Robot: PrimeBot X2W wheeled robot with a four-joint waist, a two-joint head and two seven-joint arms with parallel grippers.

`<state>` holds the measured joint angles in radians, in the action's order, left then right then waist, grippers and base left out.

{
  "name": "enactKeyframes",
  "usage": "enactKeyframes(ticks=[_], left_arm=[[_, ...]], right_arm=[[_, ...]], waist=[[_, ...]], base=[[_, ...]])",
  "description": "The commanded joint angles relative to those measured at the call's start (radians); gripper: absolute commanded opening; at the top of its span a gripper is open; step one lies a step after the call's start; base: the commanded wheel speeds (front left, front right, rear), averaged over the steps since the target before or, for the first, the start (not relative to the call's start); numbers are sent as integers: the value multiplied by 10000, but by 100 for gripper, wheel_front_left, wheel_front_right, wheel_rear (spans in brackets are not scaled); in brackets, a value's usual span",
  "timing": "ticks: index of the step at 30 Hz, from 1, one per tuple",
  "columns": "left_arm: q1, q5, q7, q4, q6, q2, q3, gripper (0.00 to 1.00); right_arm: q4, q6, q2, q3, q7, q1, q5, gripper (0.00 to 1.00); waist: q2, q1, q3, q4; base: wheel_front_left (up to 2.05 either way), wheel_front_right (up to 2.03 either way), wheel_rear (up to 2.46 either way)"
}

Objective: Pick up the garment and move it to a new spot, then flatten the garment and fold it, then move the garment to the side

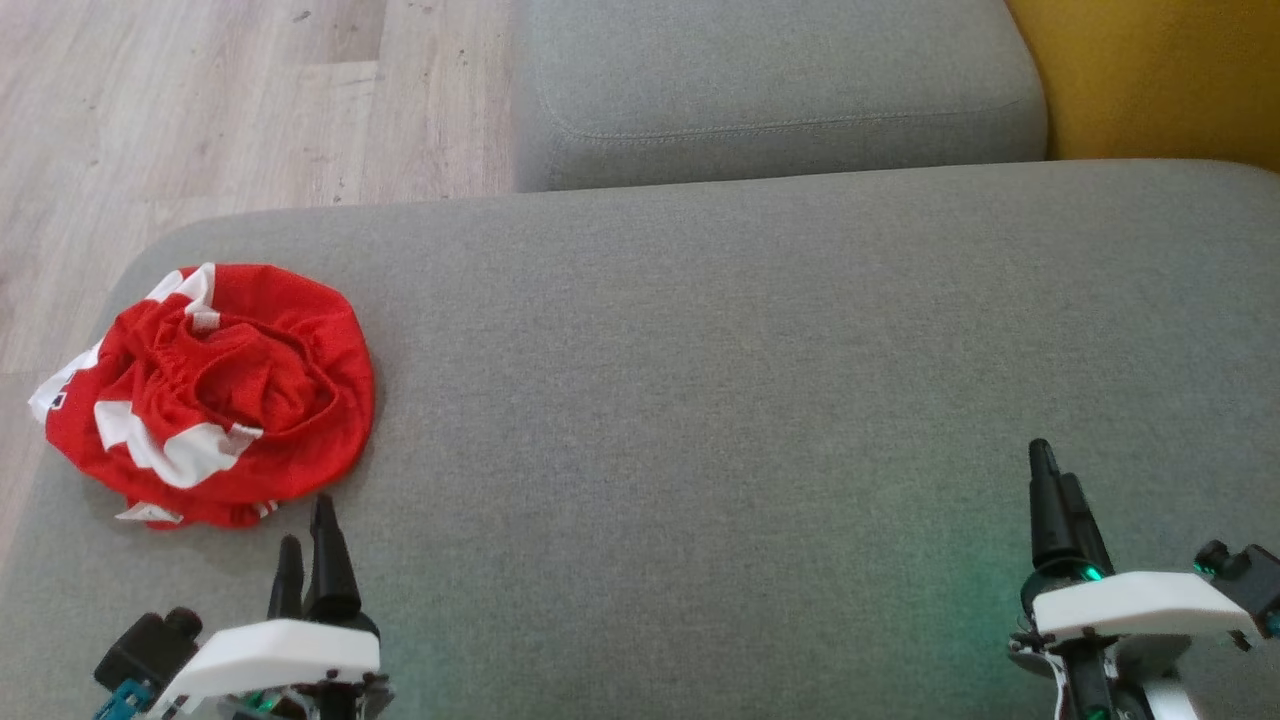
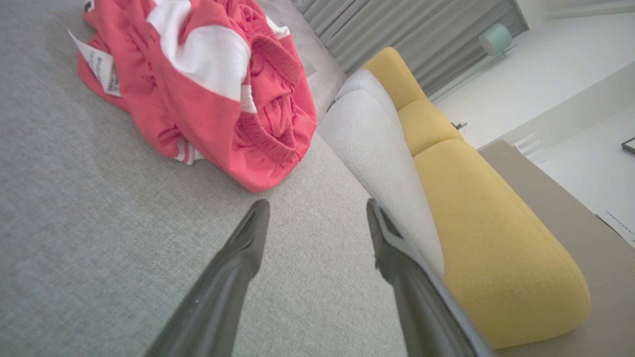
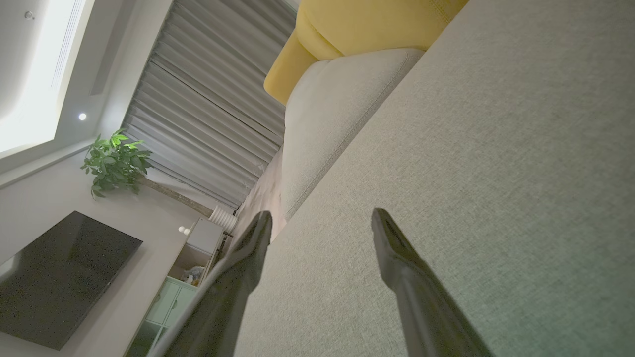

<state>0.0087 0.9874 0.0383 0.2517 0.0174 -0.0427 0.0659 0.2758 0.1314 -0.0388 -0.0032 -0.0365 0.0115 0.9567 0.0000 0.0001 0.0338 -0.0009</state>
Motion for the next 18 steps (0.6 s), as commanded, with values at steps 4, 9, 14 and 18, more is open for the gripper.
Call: enactKeyframes(ticks=[4, 9, 14, 18], left_arm=[[-253, -727, 263, -433, -92, -48, 2, 100], [-247, -1353, 410, -498, -191, -50, 114, 100], [-247, -1832, 527, -555, -264, -52, 208, 100], [-250, -2278, 644, -564, -286, -54, 305, 100]], right_arm=[[-451, -3, -63, 261, -270, -328, -774, 100], [-523, -4, -67, 392, -417, -333, -1403, 100], [-573, -4, -70, 502, -535, -334, -1905, 100], [-652, -4, -73, 544, -653, -336, -2424, 100]], waist=[[0, -1, 42, 15], [0, -1, 88, 29], [0, -1, 132, 32], [0, -1, 154, 23]], base=[[0, 0, 0], [0, 0, 0], [0, 0, 0], [0, 0, 0]])
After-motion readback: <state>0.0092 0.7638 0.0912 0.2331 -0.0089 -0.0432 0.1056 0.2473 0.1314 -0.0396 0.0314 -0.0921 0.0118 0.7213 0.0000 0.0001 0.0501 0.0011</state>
